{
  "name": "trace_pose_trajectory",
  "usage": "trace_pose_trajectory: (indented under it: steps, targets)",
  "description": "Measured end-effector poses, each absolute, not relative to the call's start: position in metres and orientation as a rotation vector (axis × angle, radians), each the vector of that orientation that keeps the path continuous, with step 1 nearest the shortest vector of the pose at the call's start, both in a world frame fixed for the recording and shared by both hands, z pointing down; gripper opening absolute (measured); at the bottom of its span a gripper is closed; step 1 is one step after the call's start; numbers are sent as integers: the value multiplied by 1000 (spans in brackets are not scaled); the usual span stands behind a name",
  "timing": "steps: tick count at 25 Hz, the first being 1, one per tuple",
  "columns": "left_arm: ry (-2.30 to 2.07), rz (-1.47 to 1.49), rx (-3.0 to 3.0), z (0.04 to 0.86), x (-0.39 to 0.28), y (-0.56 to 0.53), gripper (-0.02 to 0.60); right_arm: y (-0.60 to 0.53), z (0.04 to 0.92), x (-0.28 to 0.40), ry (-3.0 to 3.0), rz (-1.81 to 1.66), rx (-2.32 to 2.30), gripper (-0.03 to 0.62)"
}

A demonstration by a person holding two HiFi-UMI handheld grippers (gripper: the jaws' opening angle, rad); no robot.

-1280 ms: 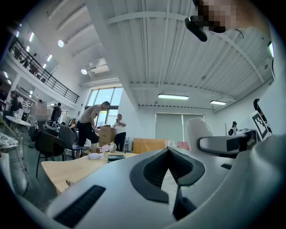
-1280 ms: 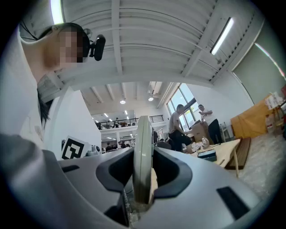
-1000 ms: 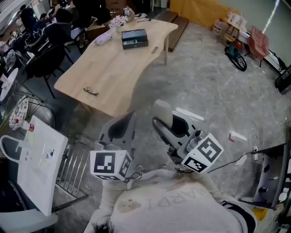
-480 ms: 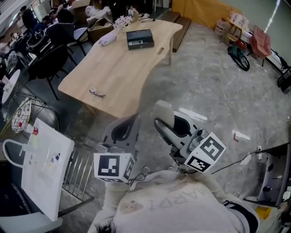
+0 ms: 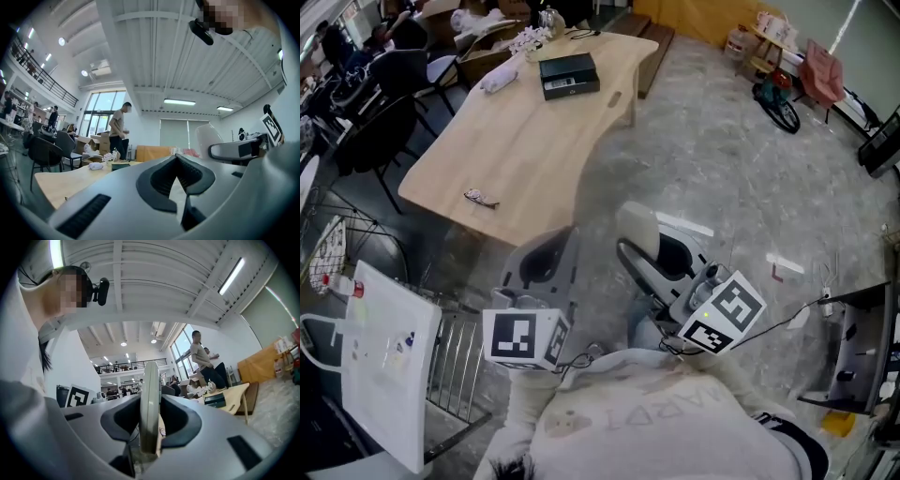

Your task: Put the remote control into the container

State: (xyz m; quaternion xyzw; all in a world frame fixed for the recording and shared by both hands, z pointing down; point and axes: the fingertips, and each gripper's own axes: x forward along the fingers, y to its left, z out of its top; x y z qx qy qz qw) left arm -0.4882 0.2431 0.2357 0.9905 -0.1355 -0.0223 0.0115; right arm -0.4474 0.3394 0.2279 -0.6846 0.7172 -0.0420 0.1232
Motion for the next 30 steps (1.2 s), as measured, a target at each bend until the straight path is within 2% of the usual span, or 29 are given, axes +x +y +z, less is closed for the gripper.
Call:
trace_pose_trajectory:
  steps: [8,21,30]
  targets:
    - [-472,-52,3116,233,-399,213,0,302,227,-356,2119,-101,-1927,120]
    - [-494,-142,3114,211,-181,211,0,304,217,-144,2169,-67,-1921,120]
    - [-549,-54,3113,222,-105,202,0,298,229,-61,2139,-120,-1873,120]
